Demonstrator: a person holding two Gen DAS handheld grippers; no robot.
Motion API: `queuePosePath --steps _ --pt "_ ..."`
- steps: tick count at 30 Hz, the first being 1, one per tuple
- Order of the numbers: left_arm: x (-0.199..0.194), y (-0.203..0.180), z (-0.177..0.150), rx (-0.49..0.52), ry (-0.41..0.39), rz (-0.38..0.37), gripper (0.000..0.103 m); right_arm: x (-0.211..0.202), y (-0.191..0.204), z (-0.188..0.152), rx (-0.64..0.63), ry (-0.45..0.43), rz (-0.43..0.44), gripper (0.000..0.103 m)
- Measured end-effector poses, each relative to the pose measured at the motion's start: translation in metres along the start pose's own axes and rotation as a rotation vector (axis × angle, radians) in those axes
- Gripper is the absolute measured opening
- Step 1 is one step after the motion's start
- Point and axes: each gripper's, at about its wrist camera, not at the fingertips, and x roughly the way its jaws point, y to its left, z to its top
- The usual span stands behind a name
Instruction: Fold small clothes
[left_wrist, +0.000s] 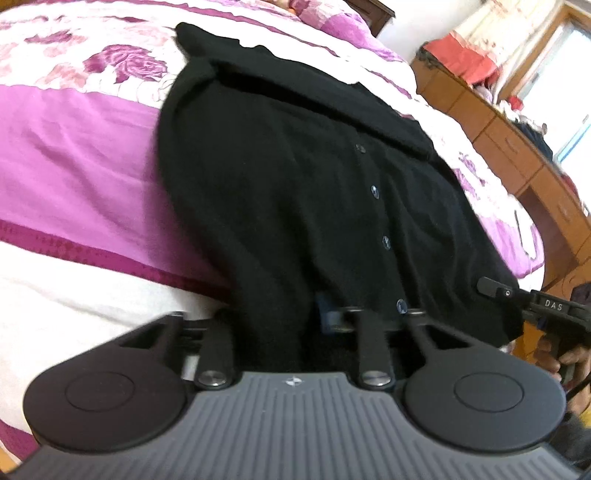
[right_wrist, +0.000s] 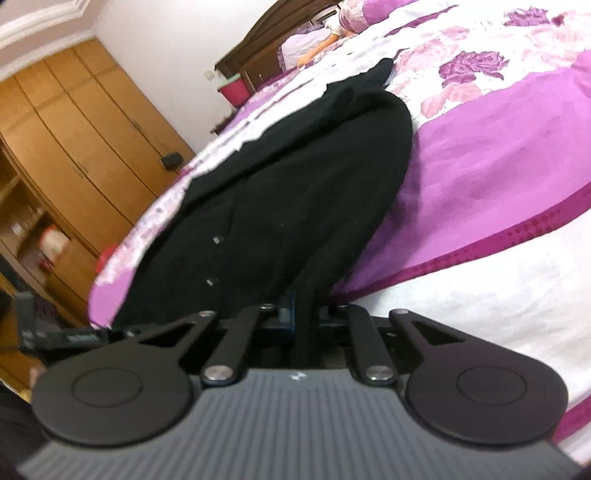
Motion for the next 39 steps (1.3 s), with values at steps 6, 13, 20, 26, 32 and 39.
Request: queuePosePath --steps 6,13,20,26,32,39 --pt "-0.022 0.01 0.015 -0.12 -0.093 -0.098 0.008 -0.01 0.002 0.018 0.07 -0.09 0.099 0.009" --pt "-0.047 -0.004 0.046 -0.129 -0.241 -0.143 0.008 -0.016 0.014 0.044 0.087 -0.201 0.154 0.009" --pt "-0.058 -0.013 0.085 -0.125 -0.343 -0.156 0.007 -0.013 0.028 0.075 0.079 -0.307 0.182 0.009" --pt "-0.049 -0.005 0.121 -0.177 -0.38 -0.126 0.007 0.004 0.032 0.114 0.058 -0.347 0.151 0.009" --pt "-0.02 -0.002 0.17 -0.201 -0.406 -0.07 0.007 0.03 0.031 0.155 0.029 -0.354 0.121 0.008" --pt "0.028 -0.005 0.225 -0.133 -0.419 0.035 0.007 0.074 0.022 0.197 0.012 -0.36 0.065 0.008"
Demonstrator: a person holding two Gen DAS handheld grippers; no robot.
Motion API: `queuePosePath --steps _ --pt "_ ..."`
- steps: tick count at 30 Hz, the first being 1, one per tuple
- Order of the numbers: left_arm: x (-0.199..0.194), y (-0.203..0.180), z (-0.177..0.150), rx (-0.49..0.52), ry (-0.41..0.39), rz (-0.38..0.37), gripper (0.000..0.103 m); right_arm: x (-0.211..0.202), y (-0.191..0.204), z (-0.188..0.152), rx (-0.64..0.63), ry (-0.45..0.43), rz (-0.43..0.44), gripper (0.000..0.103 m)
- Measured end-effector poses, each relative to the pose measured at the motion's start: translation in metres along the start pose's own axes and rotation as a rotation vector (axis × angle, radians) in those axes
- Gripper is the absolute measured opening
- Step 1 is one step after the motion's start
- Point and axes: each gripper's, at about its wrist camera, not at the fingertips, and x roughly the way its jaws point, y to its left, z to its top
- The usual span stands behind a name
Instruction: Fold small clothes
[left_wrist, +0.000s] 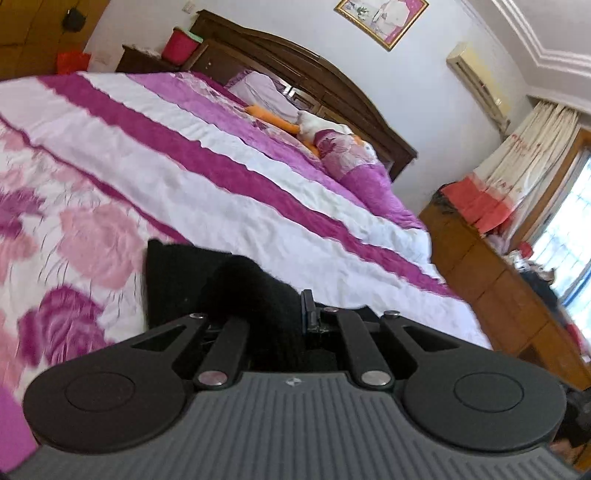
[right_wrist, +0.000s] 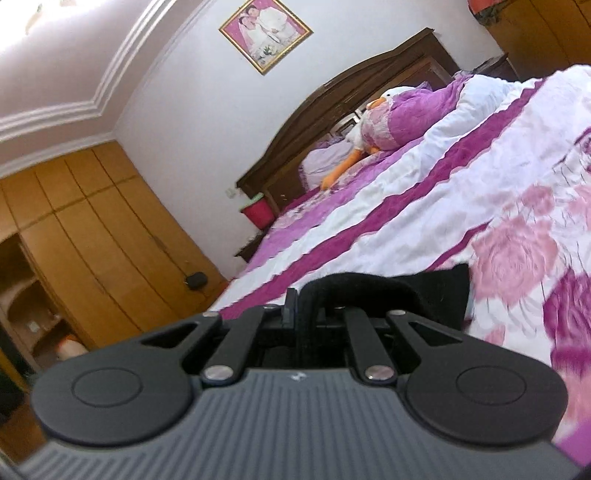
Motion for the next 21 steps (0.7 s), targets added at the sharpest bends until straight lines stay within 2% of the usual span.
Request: queuePosePath --steps 2,7,12,15,18,21 --pt "0.021 0.002 0.002 0.024 0.006 0.032 0.007 0.019 -0.008 0.001 -0.001 0.011 -0.023 0.008" --pt "0.074 0.023 -0.002 0.041 0.077 0.129 0.007 0.062 -0.036 -0.008 0.004 0.059 -0.106 0.008" --pt "0.113 0.053 -0.018 0.012 0.165 0.168 0.008 0.089 -0.063 -0.026 0.004 0.122 -0.19 0.009" --pt "0.119 0.059 -0.024 0.018 0.158 0.163 0.008 0.098 -0.078 -0.038 0.031 0.161 -0.209 0.008" --pt "0.119 0.057 -0.024 0.038 0.157 0.165 0.008 0.098 -0.082 -0.043 0.035 0.155 -0.2 0.007" --pt "0.113 0.054 -0.022 0.015 0.161 0.167 0.01 0.095 -0.078 -0.042 0.033 0.157 -0.202 0.008"
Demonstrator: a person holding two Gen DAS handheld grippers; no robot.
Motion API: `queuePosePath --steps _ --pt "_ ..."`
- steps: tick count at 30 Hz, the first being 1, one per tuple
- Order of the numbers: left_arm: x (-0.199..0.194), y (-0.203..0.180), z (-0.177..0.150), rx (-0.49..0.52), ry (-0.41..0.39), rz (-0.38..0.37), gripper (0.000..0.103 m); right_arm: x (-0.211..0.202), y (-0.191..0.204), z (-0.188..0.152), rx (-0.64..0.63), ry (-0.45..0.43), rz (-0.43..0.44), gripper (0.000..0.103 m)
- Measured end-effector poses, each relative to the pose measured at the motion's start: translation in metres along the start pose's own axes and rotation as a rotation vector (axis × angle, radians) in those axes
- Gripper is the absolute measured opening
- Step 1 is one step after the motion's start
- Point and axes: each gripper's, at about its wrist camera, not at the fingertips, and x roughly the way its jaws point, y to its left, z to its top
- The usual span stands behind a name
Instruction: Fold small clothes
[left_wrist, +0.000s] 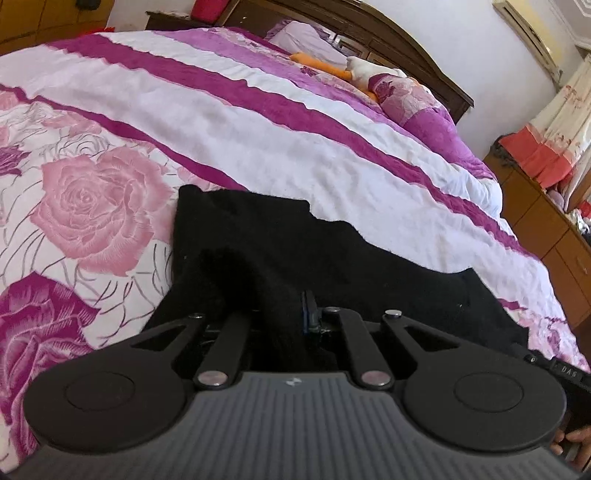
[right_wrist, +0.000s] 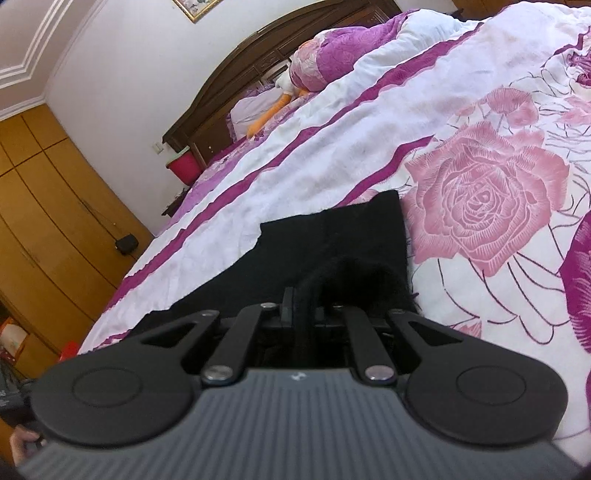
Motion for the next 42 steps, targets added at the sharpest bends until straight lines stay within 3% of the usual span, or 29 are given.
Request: queuePosePath --steps 3,6,7,12,17,18,19,22,27,33,39,42 --pt "-0.014 -0.004 -0.002 0.0 0.016 0.007 0.024 -0.01 0.004 0.003 0.003 0.008 0.002 0.015" --pt "-0.032 -0.005 -0.007 -0.003 0.017 -0.018 0.044 -0.027 0.007 0.003 0.008 -0.004 0.01 0.039" --pt "-0.038 -0.005 -0.01 -0.007 0.012 -0.034 0.048 -0.03 0.009 0.004 0.004 -0.006 0.012 0.043" --pt "-0.052 -0.008 -0.026 -0.044 0.034 -0.113 0.055 -0.046 0.013 -0.002 -0.04 0.035 0.04 0.043" --pt "-0.043 -0.017 -0.035 -0.017 0.042 -0.108 0.055 -0.044 0.016 -0.01 -0.076 0.046 0.044 0.041" --pt "-0.041 -0.018 -0.035 -0.015 0.038 -0.103 0.045 -0.043 0.016 -0.01 -0.072 0.049 0.046 0.034" --pt "-0.04 -0.019 -0.034 -0.009 0.034 -0.102 0.024 -0.042 0.015 -0.009 -0.069 0.051 0.054 0.011" --pt "-0.038 -0.016 -0.024 -0.041 0.034 -0.139 0.01 -0.04 0.013 -0.004 -0.046 0.054 0.092 0.009" --pt "-0.031 -0.019 0.002 -0.037 -0.035 -0.128 0.01 -0.035 0.019 0.019 -0.04 -0.001 0.131 0.009" --pt "-0.001 -0.02 0.037 -0.03 -0.088 -0.077 0.01 0.0 0.021 0.042 -0.031 -0.04 0.087 0.009" --pt "0.039 -0.012 0.049 -0.079 0.014 -0.062 0.011 0.045 0.014 0.041 -0.04 0.005 -0.047 0.013" --pt "0.039 -0.015 0.05 -0.04 0.008 -0.055 0.017 0.048 0.016 0.036 -0.076 0.004 -0.045 0.021"
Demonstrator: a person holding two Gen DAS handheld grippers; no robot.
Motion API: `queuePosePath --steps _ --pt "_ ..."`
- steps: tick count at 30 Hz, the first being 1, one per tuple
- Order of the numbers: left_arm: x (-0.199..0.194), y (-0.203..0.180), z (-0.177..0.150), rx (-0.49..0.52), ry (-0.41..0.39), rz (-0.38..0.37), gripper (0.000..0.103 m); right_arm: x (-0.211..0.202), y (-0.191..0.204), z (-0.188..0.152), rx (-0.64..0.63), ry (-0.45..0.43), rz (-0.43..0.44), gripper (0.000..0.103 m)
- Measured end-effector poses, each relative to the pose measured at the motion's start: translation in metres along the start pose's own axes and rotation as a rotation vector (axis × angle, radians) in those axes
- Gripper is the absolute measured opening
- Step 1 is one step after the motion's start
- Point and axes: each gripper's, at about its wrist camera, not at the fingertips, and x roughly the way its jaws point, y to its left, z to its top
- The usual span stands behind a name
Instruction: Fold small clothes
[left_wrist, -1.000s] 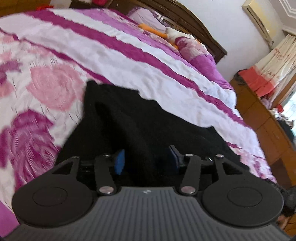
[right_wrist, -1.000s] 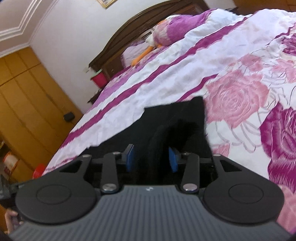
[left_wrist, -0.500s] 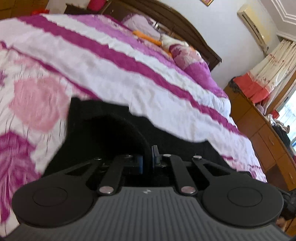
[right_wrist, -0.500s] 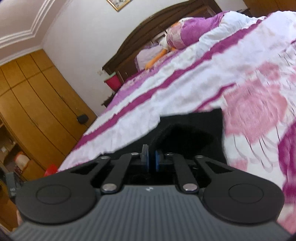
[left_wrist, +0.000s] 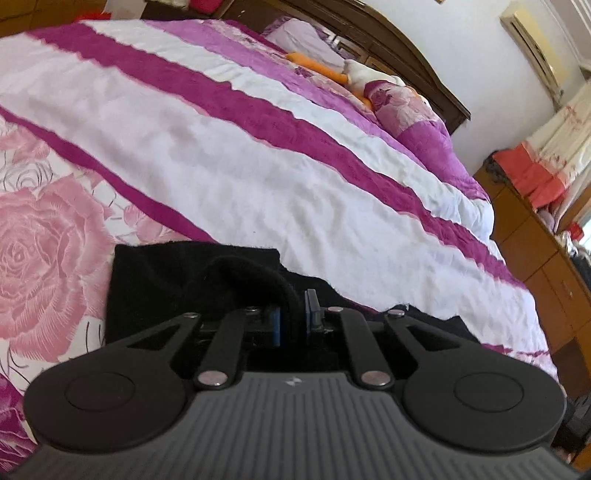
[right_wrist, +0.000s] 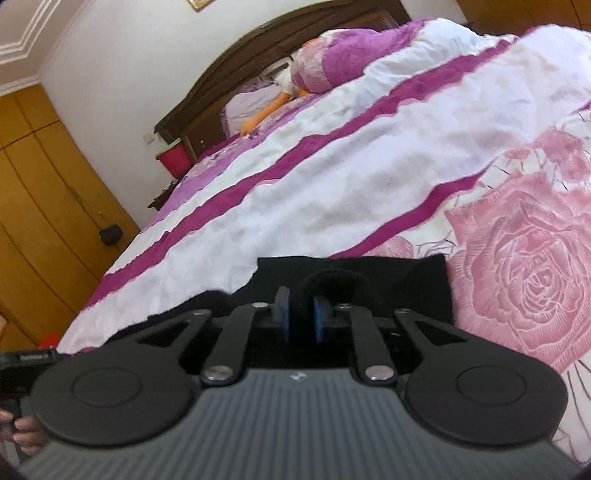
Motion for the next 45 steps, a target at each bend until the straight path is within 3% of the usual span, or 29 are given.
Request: queuePosePath --steps 7,11,17,22,30,38,42,45 --pt "-0.034 -0.019 0.0 0.045 -0.07 0.014 0.045 -0.022 0.016 0.002 -0.088 -0.059 0.002 0.047" --pt "-0.05 -0.029 0.002 0.084 -0.113 0.011 0.045 -0.033 0.025 0.005 -0.151 -0.067 0.003 0.047" --pt "-0.026 -0.031 -0.008 0.144 -0.054 0.036 0.045 -0.021 0.033 0.003 -0.26 -0.059 -0.03 0.047" --pt "0.014 -0.014 -0.02 0.188 -0.009 0.162 0.045 0.007 0.028 -0.004 -0.302 0.009 -0.097 0.043" --pt "0.034 -0.019 -0.036 0.305 -0.036 0.211 0.046 0.025 0.021 -0.014 -0.314 0.037 -0.108 0.043" --pt "0.025 -0.036 -0.032 0.358 0.004 0.272 0.047 0.021 0.014 -0.007 -0.247 0.04 -0.068 0.043" --pt "-0.003 -0.042 -0.027 0.347 0.008 0.297 0.047 0.0 0.021 -0.004 -0.235 0.019 -0.118 0.043" --pt "-0.024 -0.045 -0.026 0.377 -0.017 0.37 0.047 -0.024 0.025 -0.004 -0.234 0.003 -0.138 0.044"
